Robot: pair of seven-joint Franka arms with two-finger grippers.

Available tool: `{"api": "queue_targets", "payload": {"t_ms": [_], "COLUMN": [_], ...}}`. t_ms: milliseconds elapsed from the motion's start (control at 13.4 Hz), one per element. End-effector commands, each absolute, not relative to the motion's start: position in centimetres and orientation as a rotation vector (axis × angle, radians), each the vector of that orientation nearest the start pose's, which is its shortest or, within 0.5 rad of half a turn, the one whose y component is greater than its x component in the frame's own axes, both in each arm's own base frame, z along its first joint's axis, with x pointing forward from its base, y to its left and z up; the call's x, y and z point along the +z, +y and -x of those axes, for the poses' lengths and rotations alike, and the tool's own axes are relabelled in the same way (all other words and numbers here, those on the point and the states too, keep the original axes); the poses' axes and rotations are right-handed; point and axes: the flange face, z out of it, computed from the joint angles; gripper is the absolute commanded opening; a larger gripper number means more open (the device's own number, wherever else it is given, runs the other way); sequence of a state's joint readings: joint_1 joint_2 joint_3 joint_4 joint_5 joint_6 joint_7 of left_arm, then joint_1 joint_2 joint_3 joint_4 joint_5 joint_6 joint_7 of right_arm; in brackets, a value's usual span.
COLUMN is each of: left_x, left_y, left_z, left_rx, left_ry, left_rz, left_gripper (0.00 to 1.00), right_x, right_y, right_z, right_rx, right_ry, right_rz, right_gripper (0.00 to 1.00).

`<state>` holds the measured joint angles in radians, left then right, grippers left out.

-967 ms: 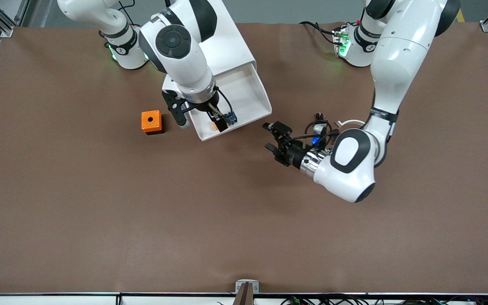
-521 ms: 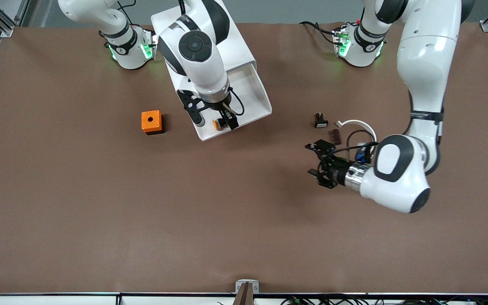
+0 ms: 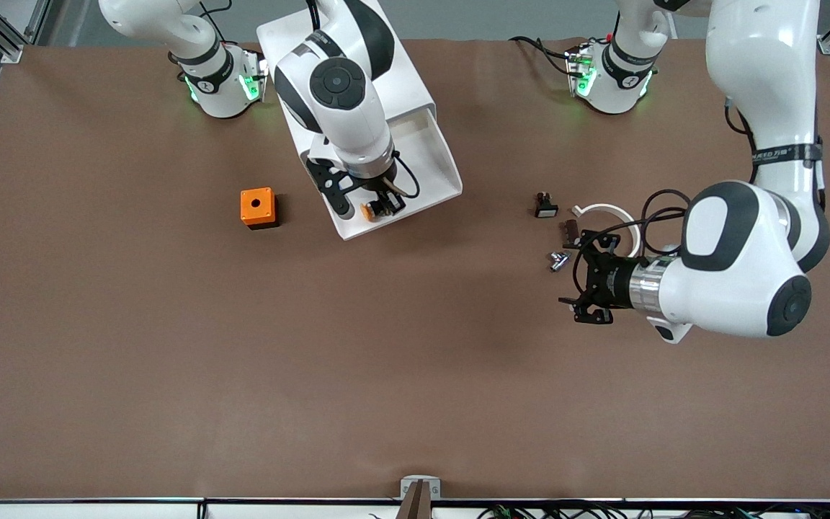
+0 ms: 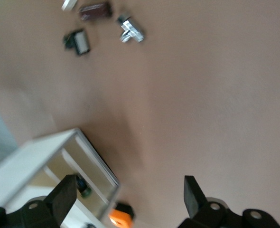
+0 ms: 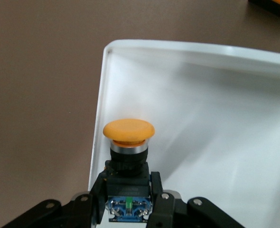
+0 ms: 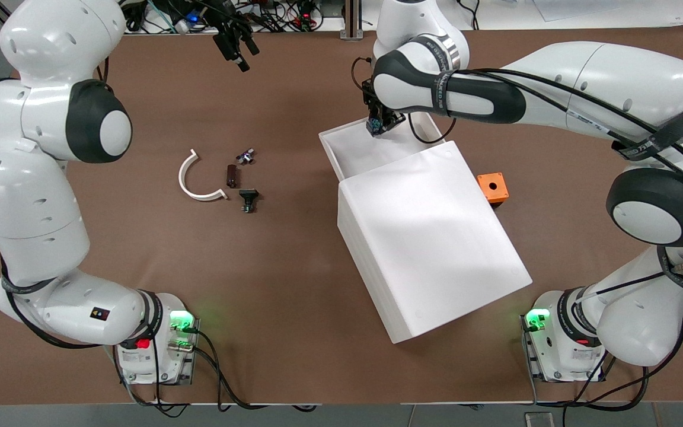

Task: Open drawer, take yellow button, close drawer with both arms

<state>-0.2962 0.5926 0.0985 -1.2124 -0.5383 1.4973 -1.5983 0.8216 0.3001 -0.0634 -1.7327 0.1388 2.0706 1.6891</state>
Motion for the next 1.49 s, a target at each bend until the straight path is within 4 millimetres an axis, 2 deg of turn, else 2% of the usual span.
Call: {"api": "queue_targets", "payload": {"t_ms": [0,149,298,372,447,521,595,670,744,819,893,1042,1116,1191,1265,1414], "left_x": [44.1,45.0,47.4,47.5,47.7,47.5,46.9,45.7,44.8,43.3,42.5,40.2,39.1,38.2,37.4,35.7], "left_y": [-19.4,-18.8,-20.0,-20.3,-20.7,-22.2,-23.5,-25.0,-26.0,-28.3,-29.7,-32.9,-34.4,-36.9,-38.8,-40.9], "left_z": [-66.3,-66.3,-65.7,-65.9,-66.1,-66.0,-65.9,-65.8,-65.8,-64.9,-64.4,-63.9,-63.7,-62.7,-61.9,-61.0], "left_rx": [0.812,0.778,0.725,0.679,0.634,0.597,0.574,0.560,0.496,0.424,0.384,0.332,0.284,0.248,0.238,0.243], "left_ry": [-1.843,-1.720,-1.369,-1.264,-1.185,-1.083,-1.025,-0.972,-0.910,-0.797,-0.742,-0.683,-0.660,-0.625,-0.624,-0.646], "left_rz": [2.553,2.685,3.002,3.090,3.157,3.218,3.247,3.260,3.252,3.212,3.192,3.195,3.202,3.212,3.214,3.202], "left_gripper": [0.99,0.99,0.99,0.99,0.99,0.99,0.99,0.99,0.99,0.99,0.99,1.00,0.99,0.99,0.99,0.99], "right_x": [43.0,44.5,45.7,45.9,45.8,45.5,45.5,45.0,44.3,43.1,42.0,39.3,37.6,36.0,34.4,31.1], "right_y": [43.3,42.3,39.3,37.4,35.2,33.3,30.0,25.7,22.6,18.8,15.1,9.5,7.3,5.5,4.3,2.6], "right_z": [-48.0,-49.4,-52.0,-53.3,-54.6,-55.7,-57.6,-59.6,-60.5,-62.0,-63.2,-64.9,-65.4,-65.9,-66.3,-66.9], "right_rx": [0.110,0.085,0.078,0.076,0.076,0.076,0.064,0.073,0.099,0.110,0.117,0.125,0.140,0.154,0.153,0.157], "right_ry": [1.362,1.198,1.058,0.992,0.911,0.833,0.769,0.717,0.637,0.567,0.498,0.373,0.341,0.277,0.221,0.142], "right_rz": [2.713,2.772,2.834,2.862,2.896,2.925,2.939,2.956,2.985,3.005,3.021,3.058,3.070,3.092,3.106,3.118], "right_gripper": [0.00,0.00,0.00,0.00,0.00,0.00,0.00,0.00,0.00,0.00,0.00,0.01,0.01,0.01,0.01,0.02]}}
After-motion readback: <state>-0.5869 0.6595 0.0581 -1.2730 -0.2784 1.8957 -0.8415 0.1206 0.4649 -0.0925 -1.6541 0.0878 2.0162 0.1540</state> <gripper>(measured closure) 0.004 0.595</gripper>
